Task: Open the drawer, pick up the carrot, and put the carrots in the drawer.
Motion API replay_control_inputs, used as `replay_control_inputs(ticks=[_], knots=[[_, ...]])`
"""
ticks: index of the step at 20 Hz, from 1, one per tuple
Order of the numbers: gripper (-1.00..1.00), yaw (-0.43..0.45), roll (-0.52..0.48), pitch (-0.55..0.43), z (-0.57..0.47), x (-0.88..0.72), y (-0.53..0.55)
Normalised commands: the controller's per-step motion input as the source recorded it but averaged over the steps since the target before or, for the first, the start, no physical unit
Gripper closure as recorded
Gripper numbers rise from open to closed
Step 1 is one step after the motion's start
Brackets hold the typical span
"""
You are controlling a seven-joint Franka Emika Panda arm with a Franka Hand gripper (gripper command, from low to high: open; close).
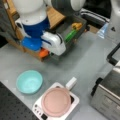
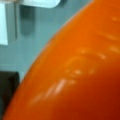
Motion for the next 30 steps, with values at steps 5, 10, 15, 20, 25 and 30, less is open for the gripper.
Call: replay_control_inputs(ticks=[5,10,15,20,25,30], knots=[[1.00,0.455,-0.080,-0.115,-0.05,-0.46,0.28],[1.00,0.501,0.009,-0.145,-0.06,-0.50,0.03],[1.00,0.451,0.014,-0.107,0.04,-0.59,-0.22],[1.00,0.353,-0.038,-0.076,0.05,-0.57,-0.36],[1.00,0.333,-0.091,-0.118,-0.06,-0.43,-0.35],[1.00,0.564,-0.115,-0.163,-0.10,-0.16,-0.15]])
